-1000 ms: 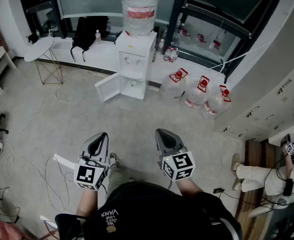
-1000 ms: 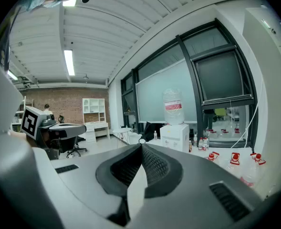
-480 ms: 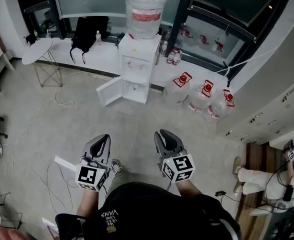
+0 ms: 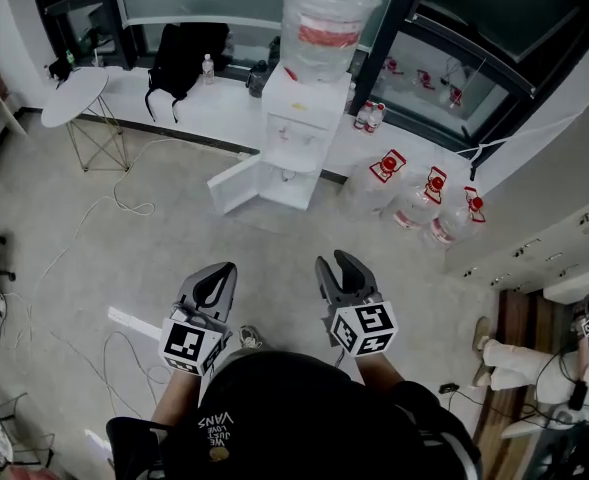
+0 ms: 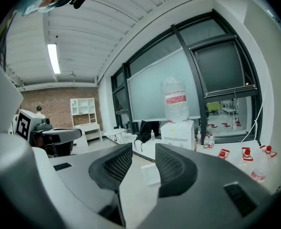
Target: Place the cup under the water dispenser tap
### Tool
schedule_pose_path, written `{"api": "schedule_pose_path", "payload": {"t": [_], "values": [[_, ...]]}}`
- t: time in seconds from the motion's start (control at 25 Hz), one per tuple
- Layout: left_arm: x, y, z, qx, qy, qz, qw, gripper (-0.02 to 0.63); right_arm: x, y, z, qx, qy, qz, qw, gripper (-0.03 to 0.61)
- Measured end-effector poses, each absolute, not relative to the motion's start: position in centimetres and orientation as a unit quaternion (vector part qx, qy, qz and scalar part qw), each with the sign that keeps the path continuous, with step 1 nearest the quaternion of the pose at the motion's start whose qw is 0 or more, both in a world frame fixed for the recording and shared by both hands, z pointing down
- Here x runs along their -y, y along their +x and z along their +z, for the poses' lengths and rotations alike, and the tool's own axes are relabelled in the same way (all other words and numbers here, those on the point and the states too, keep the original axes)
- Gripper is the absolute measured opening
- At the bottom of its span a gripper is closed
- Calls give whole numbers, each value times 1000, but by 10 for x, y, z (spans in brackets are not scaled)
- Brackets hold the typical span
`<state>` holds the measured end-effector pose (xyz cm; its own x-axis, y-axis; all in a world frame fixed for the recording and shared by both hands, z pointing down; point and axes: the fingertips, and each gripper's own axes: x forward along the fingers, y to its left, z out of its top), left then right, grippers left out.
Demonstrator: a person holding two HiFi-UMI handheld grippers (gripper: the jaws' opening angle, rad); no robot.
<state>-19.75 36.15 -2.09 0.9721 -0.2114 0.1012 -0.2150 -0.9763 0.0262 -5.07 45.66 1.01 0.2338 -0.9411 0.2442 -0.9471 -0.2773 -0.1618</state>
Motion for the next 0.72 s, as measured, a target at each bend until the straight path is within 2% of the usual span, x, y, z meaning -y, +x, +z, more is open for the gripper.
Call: {"api": "schedule_pose_path", "payload": {"t": [0.28, 0.72], "values": [[-304, -207, -15, 78, 996, 54, 5, 20, -393, -57, 12, 585, 798, 144, -4, 143], [-242, -190, 10, 109, 993, 41, 19, 20, -308, -28, 48, 610, 776, 159, 33, 144]]}}
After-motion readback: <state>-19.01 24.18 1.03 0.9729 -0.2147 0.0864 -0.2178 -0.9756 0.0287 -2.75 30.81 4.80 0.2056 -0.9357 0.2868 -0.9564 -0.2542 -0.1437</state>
